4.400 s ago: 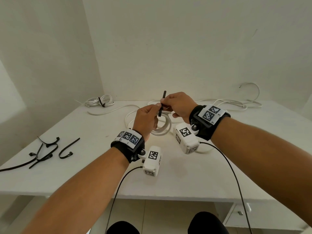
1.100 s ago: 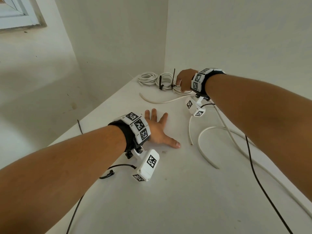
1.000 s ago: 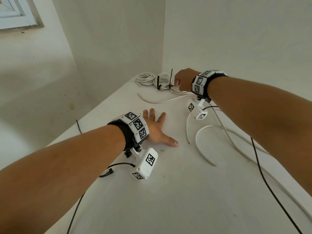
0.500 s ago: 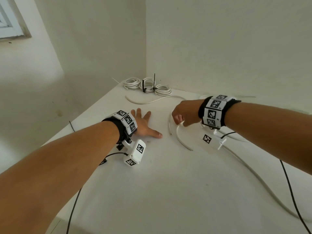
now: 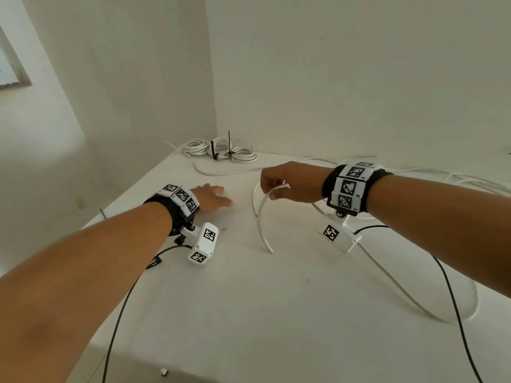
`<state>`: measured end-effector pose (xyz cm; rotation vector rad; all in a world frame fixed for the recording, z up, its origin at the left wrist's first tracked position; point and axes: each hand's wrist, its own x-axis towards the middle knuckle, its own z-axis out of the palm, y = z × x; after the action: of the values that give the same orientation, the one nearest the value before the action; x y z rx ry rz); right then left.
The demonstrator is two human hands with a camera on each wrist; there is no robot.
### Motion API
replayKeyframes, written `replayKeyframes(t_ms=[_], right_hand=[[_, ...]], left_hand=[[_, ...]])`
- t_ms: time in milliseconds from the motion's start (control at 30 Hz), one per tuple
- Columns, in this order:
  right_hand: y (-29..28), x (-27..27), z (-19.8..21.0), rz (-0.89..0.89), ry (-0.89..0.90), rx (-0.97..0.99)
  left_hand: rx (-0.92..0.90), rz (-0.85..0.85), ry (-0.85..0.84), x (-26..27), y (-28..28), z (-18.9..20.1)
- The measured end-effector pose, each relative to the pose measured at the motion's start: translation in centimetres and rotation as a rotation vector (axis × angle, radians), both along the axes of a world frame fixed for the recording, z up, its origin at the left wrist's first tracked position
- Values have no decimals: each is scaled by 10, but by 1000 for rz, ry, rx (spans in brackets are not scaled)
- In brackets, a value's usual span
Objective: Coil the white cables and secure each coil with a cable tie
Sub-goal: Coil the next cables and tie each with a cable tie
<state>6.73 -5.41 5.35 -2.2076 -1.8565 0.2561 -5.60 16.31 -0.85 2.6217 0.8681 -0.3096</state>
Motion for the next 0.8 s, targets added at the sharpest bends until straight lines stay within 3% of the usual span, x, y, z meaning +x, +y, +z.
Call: replayKeyframes(t_ms=[100, 200, 300, 533, 667, 800], right_hand=[[-11, -4, 9, -65, 79, 128], [-20, -5, 14, -113, 100, 220], [-27, -4, 18, -147, 87, 286], [-48, -5, 20, -192, 44, 308], [-68, 5, 11, -240, -61, 166], [-86, 11, 3, -361, 50, 154]], left_hand=[[-38, -34, -345, -1, -7, 22], [-525, 54, -782, -7, -44, 43], [-890, -2, -750, -14, -89, 60], [-1094, -40, -634, -30, -126, 59], [-1377, 1, -774, -41, -127, 71], [-1555, -18, -861, -51, -131, 80]])
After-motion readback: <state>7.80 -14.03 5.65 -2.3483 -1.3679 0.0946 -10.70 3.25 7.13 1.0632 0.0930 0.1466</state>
